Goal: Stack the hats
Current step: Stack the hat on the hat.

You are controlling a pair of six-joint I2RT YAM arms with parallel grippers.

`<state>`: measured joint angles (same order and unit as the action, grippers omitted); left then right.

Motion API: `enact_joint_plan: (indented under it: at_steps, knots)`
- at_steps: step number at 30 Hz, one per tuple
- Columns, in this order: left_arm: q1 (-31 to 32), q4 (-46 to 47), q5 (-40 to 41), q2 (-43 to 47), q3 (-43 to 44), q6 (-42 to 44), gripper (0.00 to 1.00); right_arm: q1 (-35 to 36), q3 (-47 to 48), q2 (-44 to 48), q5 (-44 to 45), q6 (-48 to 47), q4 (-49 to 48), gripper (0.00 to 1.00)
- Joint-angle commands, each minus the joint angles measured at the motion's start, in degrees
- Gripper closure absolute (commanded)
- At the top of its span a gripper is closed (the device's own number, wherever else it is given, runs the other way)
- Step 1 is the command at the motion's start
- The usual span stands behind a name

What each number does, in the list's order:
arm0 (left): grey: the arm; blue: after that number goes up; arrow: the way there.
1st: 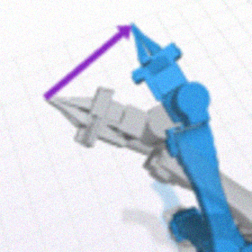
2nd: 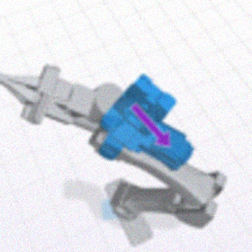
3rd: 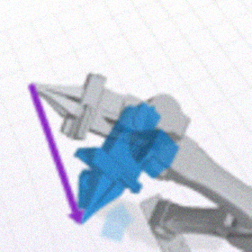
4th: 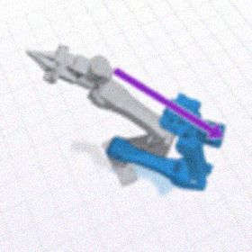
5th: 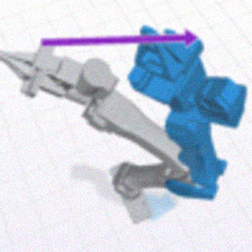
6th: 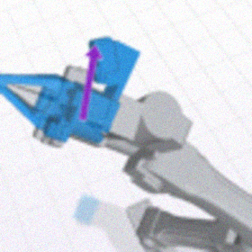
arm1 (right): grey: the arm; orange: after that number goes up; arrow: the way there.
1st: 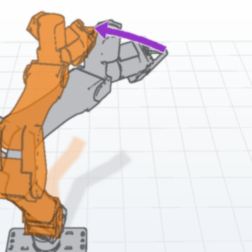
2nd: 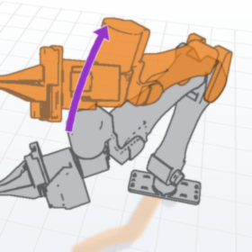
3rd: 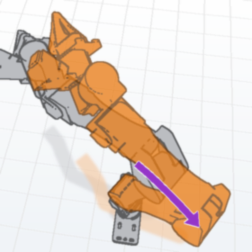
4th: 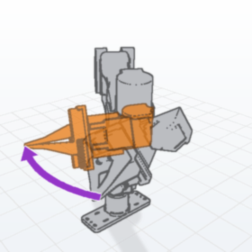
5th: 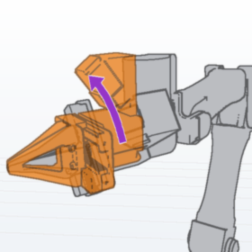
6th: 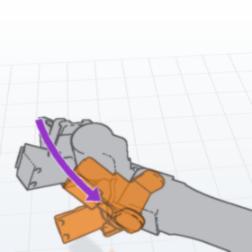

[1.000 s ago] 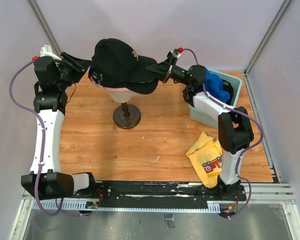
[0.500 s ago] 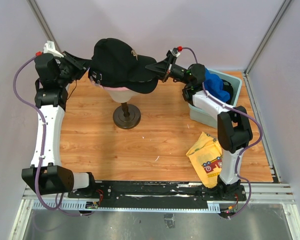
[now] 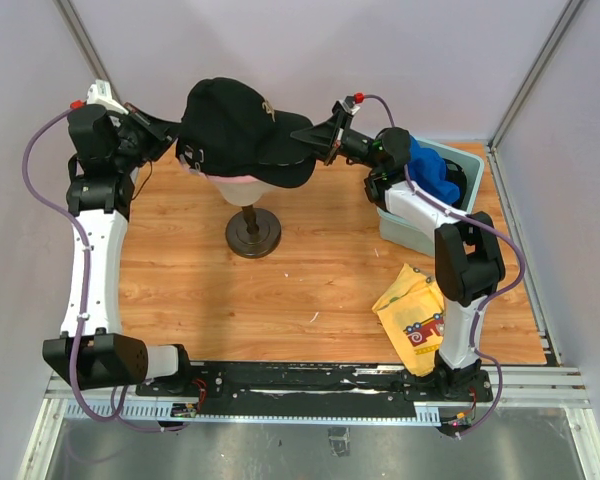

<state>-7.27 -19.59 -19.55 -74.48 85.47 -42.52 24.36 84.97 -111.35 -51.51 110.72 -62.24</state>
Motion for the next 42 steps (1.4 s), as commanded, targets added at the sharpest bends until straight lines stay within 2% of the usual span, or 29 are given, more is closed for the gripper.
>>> enact_joint_plan:
  at_steps: [1, 8, 14, 21, 24, 30, 32, 42]
  knots:
    - [0.35, -10.15, 5.01, 1.43, 2.16, 4.66, 1.0, -0.9, -2.22, -1.92, -7.37, -1.23, 1.76, 0.95]
    - [0.32, -14.69, 8.81, 1.3, 1.1, 7.72, 1.0, -2.01, -4.91, -1.31, -7.69, -3.74, 4.42, 0.96]
    - [0.48, -16.19, 9.35, 0.73, 1.32, 8.61, 1.0, -2.25, -6.19, -1.89, -8.08, -4.41, 4.96, 0.96]
    - [1.04, -18.11, 10.55, 0.13, 1.19, 10.15, 0.99, -2.23, -7.25, -1.86, -9.17, -8.21, 9.86, 0.98]
    - [1.26, -18.38, 10.98, -0.17, 0.68, 10.56, 0.99, -2.21, -7.19, -1.85, -9.51, -12.23, 14.94, 0.99]
    - [1.9, -18.04, 11.71, -0.32, -0.44, 10.88, 1.0, -2.21, -5.36, 0.06, -8.92, -26.56, 34.29, 0.99]
    - [2.07, -18.01, 11.82, -0.32, -0.82, 10.96, 0.99, -2.2, -5.35, 0.2, -8.3, -28.83, 38.06, 0.99]
    - [2.46, -17.45, 12.24, -0.2, -1.51, 10.97, 1.0, -2.21, -10.14, 0.76, -5.28, -30.29, 40.28, 0.99]
